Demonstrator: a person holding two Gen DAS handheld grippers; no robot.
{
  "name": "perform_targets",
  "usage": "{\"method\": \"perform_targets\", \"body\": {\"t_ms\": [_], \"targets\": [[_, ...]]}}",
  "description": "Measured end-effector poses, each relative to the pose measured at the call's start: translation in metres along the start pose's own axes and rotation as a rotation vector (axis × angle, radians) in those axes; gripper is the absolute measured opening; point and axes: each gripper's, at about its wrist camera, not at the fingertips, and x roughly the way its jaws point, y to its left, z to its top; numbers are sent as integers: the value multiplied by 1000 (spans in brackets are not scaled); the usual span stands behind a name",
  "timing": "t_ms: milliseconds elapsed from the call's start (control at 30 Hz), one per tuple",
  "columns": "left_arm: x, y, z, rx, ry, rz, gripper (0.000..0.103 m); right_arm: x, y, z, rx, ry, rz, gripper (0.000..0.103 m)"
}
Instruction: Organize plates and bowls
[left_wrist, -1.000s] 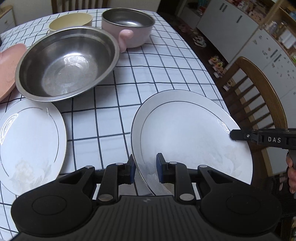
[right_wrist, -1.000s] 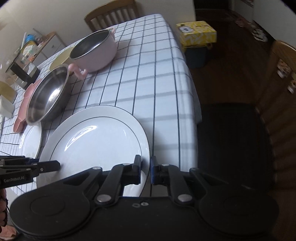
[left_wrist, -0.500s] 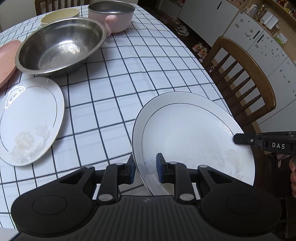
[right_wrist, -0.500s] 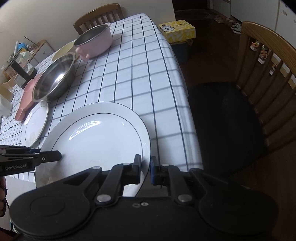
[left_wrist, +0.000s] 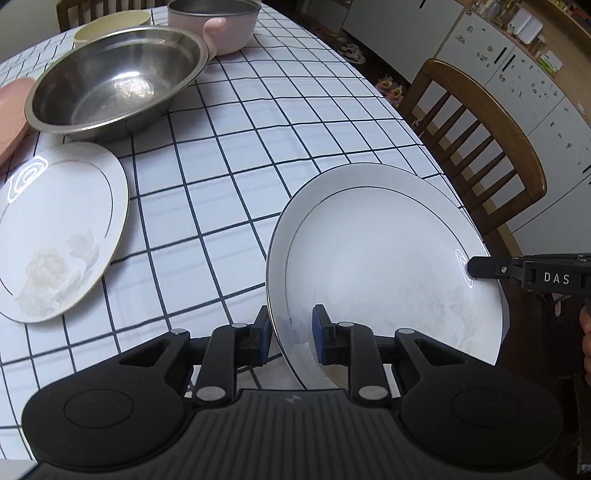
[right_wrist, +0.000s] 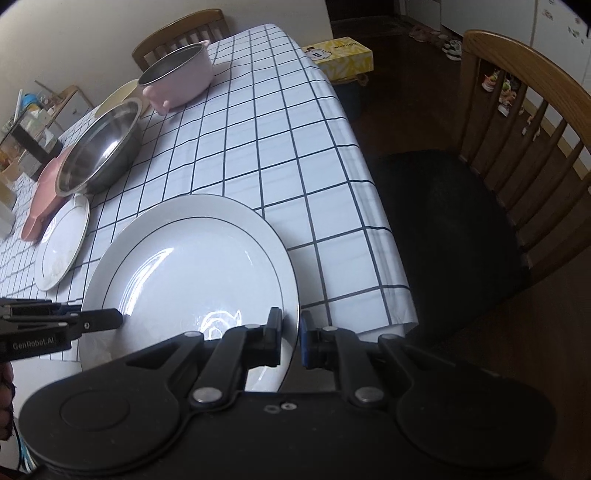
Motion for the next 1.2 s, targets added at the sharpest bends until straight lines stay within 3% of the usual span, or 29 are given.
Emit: {"method": "perform_targets", "body": {"t_ms": [167, 400, 700, 800, 933, 1100, 1200], "targets": [[-12, 4, 4, 18, -31, 0, 22, -6, 5, 0, -3, -26, -58, 19], [-39, 12, 4, 32, -80, 7, 22, -30, 23, -2, -24, -93, -102, 21], [-89, 21, -6, 67, -174, 14, 23, -65, 82, -8, -105, -201, -73, 33], [-108, 25, -11, 79, -217, 19, 30, -75, 102, -11, -118, -227, -52, 35], [-133, 34, -18, 76, -283, 23, 50, -86, 128, -15, -140, -275, -34, 45], [-161, 48, -24, 68, -353, 52, 54, -98, 156, -19, -142, -330, -15, 52], [-175, 57, -28, 63, -396, 79, 61, -101, 174, -21, -163, -356, 0, 63]]}}
